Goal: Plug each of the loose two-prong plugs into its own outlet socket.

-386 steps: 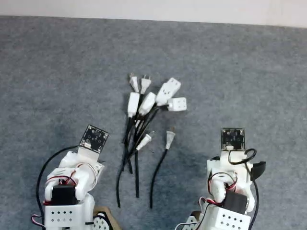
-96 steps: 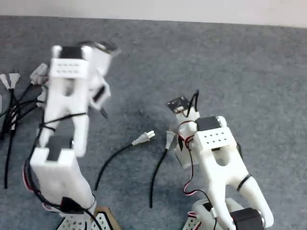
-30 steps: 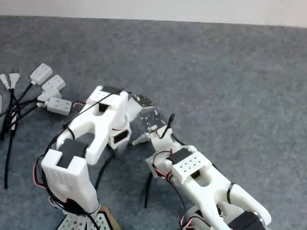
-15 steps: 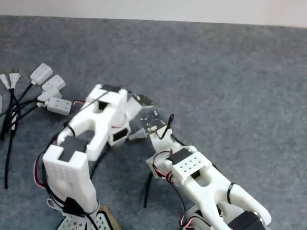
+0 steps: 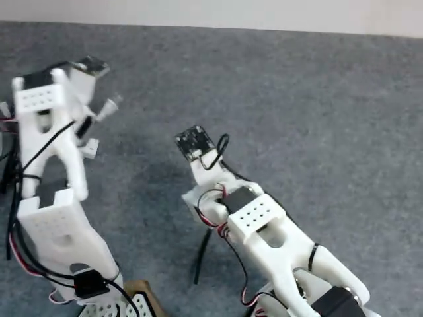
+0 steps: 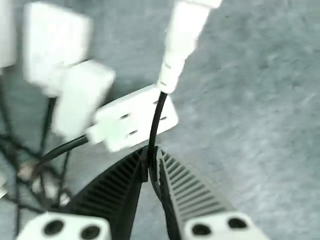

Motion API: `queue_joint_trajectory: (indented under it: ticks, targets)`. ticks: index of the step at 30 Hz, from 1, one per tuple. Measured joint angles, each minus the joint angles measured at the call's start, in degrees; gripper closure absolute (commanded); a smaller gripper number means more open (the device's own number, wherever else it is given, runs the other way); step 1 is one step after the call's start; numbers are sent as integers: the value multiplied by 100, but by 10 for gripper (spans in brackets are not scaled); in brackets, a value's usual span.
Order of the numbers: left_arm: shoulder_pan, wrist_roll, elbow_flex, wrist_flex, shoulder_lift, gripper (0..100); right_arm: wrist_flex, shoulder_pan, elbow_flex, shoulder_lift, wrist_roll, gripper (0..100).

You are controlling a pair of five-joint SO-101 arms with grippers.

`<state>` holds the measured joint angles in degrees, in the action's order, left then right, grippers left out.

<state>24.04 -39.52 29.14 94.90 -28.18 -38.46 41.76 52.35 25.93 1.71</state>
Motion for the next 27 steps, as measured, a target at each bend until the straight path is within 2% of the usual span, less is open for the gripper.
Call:
queue_joint_trajectory:
  ticks: [7,10,13,17,21,24,27]
  targets:
    - [545,-62,536,237,-9,978,624,413,-9,0,0,991]
    - [738,-62,545,237,-9,855,651,422,-9,0,-9,980]
    - [923,-62,545,229,-9,743,343,237,-18,0,-9,896]
    - [958,-62,545,229,-9,738,-589,-563,-229,0,-563,805]
    - [738,-62,527,466,-9,741,-1591,-1732,-615,0,-1160,803]
    - [176,18,97,527,0,741,-2347,-2716,-949,0,-1424,803]
    - [-703,316,-536,527,-9,741,-3024,-3613,-1099,0,-1626,803]
